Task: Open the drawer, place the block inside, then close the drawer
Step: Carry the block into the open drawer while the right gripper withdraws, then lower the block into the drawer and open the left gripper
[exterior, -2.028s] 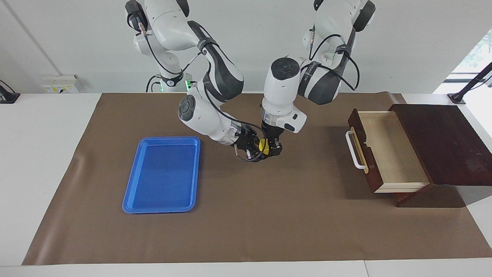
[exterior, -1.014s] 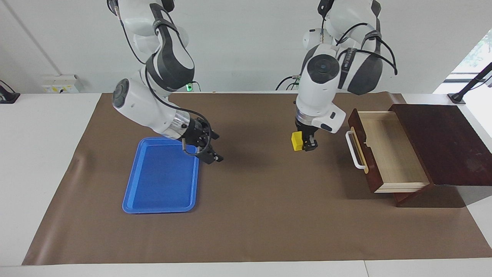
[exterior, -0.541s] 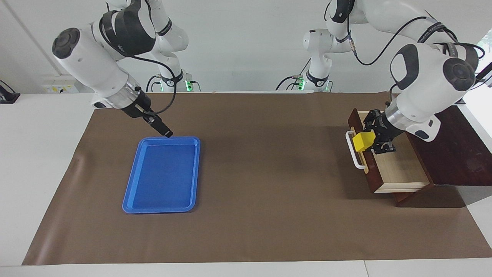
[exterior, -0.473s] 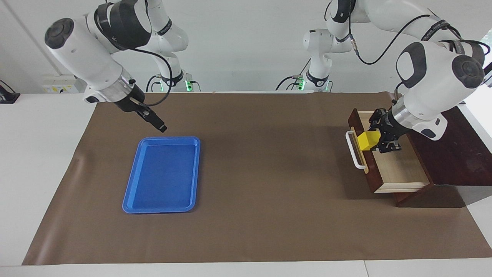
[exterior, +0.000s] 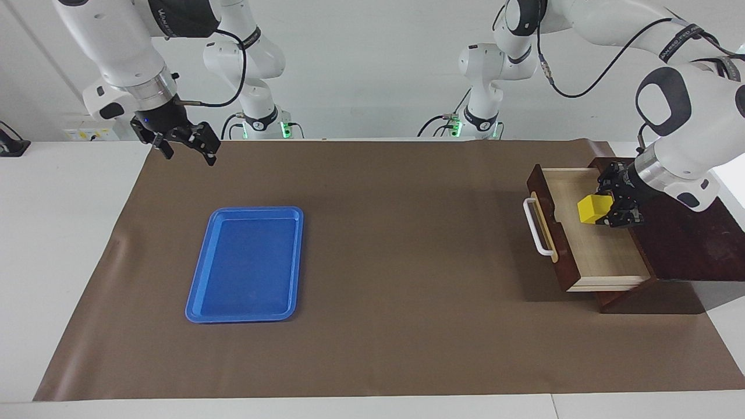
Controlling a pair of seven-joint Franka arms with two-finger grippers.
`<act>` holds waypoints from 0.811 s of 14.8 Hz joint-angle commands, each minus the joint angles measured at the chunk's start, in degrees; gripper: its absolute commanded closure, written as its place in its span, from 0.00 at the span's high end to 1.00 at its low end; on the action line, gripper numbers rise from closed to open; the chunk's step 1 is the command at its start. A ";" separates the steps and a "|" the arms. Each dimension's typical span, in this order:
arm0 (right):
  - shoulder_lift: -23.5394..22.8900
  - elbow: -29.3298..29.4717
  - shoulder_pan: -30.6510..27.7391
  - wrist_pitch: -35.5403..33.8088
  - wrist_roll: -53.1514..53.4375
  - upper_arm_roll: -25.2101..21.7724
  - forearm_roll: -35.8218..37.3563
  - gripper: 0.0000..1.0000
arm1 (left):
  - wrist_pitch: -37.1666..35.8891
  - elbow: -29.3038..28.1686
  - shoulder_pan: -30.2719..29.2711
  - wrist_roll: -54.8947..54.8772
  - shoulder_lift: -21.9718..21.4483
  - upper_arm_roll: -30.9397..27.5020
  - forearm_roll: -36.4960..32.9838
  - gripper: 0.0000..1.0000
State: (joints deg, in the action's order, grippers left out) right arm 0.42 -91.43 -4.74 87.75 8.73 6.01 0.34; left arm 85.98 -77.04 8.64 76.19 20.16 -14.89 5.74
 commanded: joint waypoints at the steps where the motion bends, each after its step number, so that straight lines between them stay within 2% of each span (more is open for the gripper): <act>1: 0.81 -1.39 -0.26 0.84 -4.95 0.32 1.33 1.00 | 4.80 -8.81 1.73 -0.95 -4.50 -0.75 0.24 0.00; 7: 1.07 -2.00 -1.50 1.46 -8.38 0.23 1.42 1.00 | 14.38 -18.58 1.82 -2.62 -6.79 -0.93 0.06 0.00; 12: 1.16 -2.62 -1.58 1.20 -7.94 0.32 0.63 1.00 | 21.41 -20.70 1.82 2.20 -7.41 -2.07 -0.11 0.00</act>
State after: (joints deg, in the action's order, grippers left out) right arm 0.40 -92.40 -5.55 88.15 1.87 5.78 0.88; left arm 103.70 -94.86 9.48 75.62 15.20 -16.26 5.74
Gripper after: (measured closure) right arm 0.000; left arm 0.436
